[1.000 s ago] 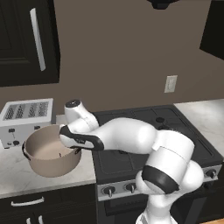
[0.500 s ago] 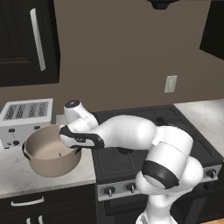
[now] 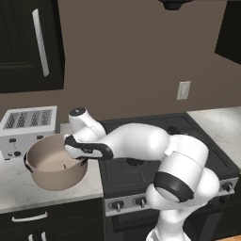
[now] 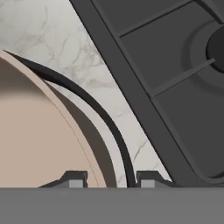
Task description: Turn on the sink faucet. Then move the garlic from the counter to the sink. Turn off the sink. Move the vegetable from the sink to the pot next to the stove. Finally move the pot to the rear right burner.
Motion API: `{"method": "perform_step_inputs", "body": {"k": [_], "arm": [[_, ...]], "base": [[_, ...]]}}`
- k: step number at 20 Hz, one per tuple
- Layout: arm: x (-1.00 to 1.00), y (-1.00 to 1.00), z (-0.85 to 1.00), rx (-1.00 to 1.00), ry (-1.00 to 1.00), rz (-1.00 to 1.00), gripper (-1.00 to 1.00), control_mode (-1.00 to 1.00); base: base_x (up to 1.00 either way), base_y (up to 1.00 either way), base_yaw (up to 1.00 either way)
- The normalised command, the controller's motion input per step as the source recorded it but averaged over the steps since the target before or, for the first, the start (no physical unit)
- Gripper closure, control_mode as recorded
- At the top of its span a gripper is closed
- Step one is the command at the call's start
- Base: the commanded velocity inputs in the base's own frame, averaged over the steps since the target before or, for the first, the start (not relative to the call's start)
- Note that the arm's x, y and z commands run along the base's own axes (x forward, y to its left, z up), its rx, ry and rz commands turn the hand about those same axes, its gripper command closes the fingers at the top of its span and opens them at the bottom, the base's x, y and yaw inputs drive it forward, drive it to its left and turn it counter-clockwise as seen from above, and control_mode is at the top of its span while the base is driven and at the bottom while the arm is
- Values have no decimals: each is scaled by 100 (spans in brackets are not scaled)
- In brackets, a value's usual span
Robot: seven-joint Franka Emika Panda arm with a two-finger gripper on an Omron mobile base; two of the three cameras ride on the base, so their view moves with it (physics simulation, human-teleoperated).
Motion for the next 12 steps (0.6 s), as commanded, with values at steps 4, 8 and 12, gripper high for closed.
{"method": "perform_step_inputs", "body": {"k": [4, 8, 12], "arm": [[-10, -27, 18, 0, -9, -6, 100, -100], [-14, -43, 37, 0, -8, -11, 100, -100], [-15, -56, 36, 1, -5, -15, 100, -100]], "base": [[0, 0, 0], [0, 0, 0], [0, 0, 0]]}}
